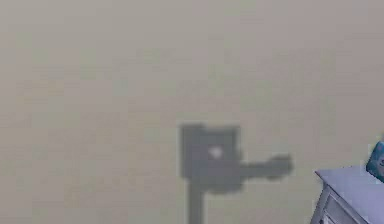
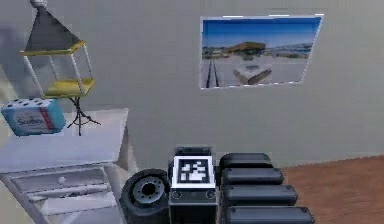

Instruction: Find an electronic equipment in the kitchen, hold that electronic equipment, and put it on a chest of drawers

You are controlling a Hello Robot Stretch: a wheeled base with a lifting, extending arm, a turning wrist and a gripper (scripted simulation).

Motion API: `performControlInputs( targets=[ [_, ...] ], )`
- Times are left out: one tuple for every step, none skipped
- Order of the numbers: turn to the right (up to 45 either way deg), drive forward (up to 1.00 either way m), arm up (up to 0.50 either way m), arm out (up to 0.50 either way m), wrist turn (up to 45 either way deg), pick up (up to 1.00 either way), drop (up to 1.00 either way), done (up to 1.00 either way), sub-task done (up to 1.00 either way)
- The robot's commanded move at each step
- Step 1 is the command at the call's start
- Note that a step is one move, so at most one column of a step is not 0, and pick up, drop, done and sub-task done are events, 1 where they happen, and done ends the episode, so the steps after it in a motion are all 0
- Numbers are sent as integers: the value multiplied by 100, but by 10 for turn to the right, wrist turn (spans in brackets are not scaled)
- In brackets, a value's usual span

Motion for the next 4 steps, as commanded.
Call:
performControlInputs(
  targets=[
    [450,0,0,0,0,0,0,0,0],
    [30,0,0,0,0,0,0,0,0],
    [-390,0,0,0,0,0,0,0,0],
    [300,0,0,0,0,0,0,0,0]
  ],
)
